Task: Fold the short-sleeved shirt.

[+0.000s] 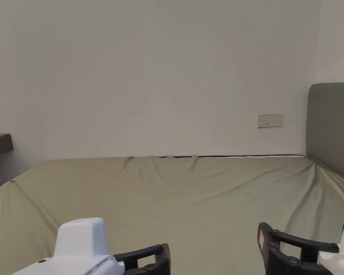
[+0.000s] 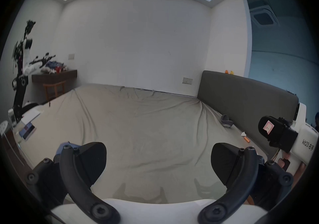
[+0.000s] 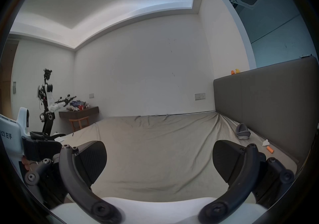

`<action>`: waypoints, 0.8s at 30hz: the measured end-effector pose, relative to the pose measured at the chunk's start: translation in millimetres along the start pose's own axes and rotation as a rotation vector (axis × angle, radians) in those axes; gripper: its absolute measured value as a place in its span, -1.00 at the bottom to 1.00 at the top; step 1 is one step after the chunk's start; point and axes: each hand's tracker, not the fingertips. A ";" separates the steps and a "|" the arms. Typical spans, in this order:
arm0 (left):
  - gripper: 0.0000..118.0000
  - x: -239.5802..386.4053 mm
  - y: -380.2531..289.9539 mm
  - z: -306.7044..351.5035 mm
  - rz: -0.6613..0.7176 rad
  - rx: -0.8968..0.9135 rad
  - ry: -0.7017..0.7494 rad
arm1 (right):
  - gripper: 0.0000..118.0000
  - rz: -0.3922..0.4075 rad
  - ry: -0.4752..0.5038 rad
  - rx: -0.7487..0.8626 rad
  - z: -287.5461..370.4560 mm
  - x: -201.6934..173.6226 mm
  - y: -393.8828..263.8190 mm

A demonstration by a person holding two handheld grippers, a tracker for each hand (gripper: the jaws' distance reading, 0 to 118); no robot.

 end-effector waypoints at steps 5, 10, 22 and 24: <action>1.00 4.3 6.7 -0.5 -0.035 0.007 -0.002 | 1.00 -0.019 -0.036 -0.008 4.9 -5.4 2.0; 1.00 2.2 8.5 -13.0 0.037 0.018 -0.081 | 1.00 -0.054 -0.097 -0.033 6.6 -6.5 5.6; 1.00 15.3 6.8 -21.5 -0.048 -0.037 -0.025 | 1.00 -0.098 -0.119 0.008 3.7 -1.8 14.1; 1.00 13.9 8.0 -21.5 -0.032 -0.039 -0.034 | 1.00 -0.090 -0.123 0.014 5.3 -7.4 14.7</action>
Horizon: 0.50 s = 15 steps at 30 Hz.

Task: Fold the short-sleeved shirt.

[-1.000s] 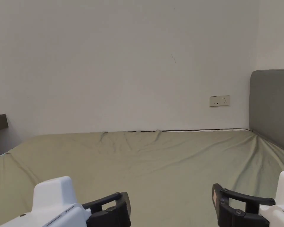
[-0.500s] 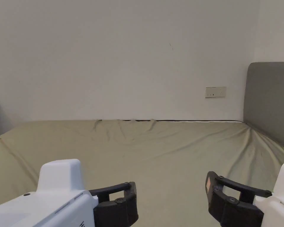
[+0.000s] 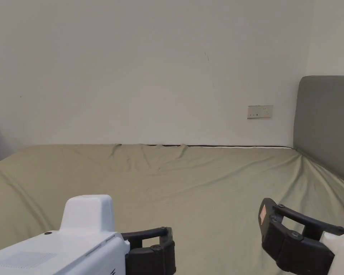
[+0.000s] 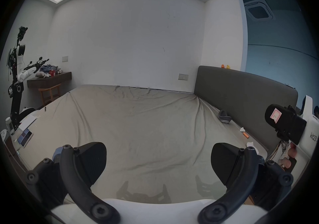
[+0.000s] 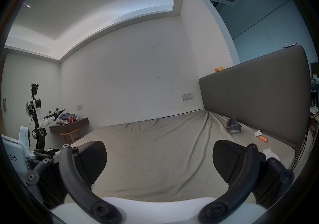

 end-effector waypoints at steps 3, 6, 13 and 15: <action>1.00 -0.7 3.1 1.4 -0.019 0.017 0.010 | 1.00 0.013 -0.008 -0.004 0.9 -1.6 -0.3; 1.00 -0.1 6.0 2.8 -0.068 0.024 0.028 | 1.00 0.032 0.002 0.000 2.0 -1.7 -1.4; 1.00 0.9 11.2 1.1 -0.088 0.065 0.069 | 1.00 0.077 -0.002 0.009 -3.0 -3.9 -3.2; 1.00 0.6 10.0 -7.9 -0.099 0.080 0.043 | 1.00 0.086 -0.023 0.002 -7.1 -3.4 -5.9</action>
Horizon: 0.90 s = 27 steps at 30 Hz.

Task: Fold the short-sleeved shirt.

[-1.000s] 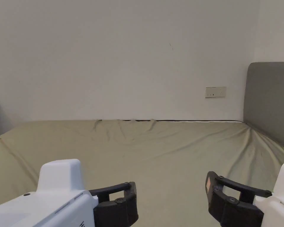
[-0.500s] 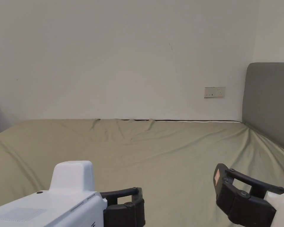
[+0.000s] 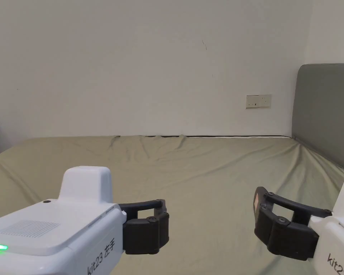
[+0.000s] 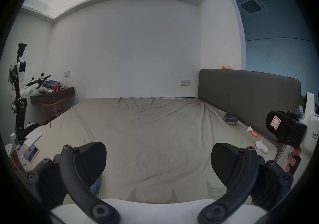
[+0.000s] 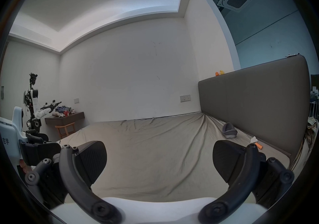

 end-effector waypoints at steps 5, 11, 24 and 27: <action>1.00 -1.2 -1.3 -16.9 0.035 -0.114 -0.053 | 1.00 0.010 -0.013 -0.023 -5.0 6.8 -6.6; 1.00 1.6 1.8 -6.6 0.023 0.008 0.040 | 1.00 0.045 -0.046 -0.021 -7.9 9.6 -8.7; 0.99 -0.3 3.8 18.2 -0.038 0.043 -0.031 | 1.00 0.056 -0.018 -0.001 -7.2 4.5 -6.5; 1.00 0.4 2.1 16.9 -0.056 0.035 -0.005 | 1.00 0.056 -0.016 0.009 -5.6 4.8 -4.2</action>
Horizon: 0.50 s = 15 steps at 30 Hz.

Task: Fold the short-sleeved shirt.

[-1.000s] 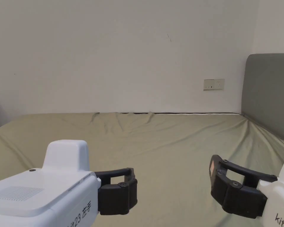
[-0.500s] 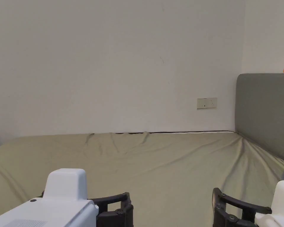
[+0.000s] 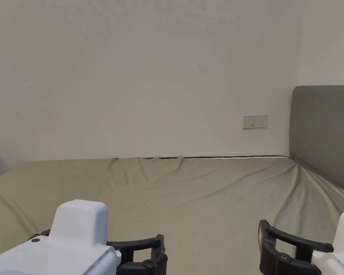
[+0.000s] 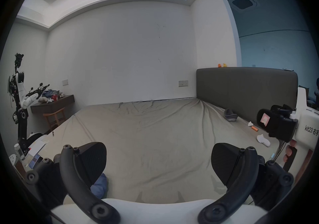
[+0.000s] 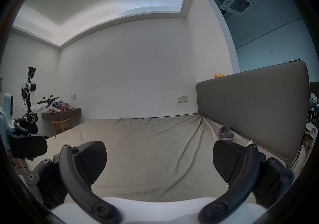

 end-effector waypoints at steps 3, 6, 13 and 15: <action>1.00 -1.5 -1.5 -2.3 0.000 -0.020 0.006 | 1.00 -0.006 -0.001 0.001 -0.4 1.5 1.7; 1.00 -3.2 -2.5 -3.6 0.019 -0.025 0.007 | 1.00 -0.006 -0.007 0.005 -0.1 3.6 2.3; 1.00 -5.0 -2.5 -6.9 0.039 -0.034 -0.003 | 1.00 0.002 0.013 -0.013 -0.7 6.6 3.2; 1.00 -7.8 -2.6 -9.5 0.070 -0.035 -0.016 | 1.00 -0.025 0.052 -0.046 -1.5 8.6 2.9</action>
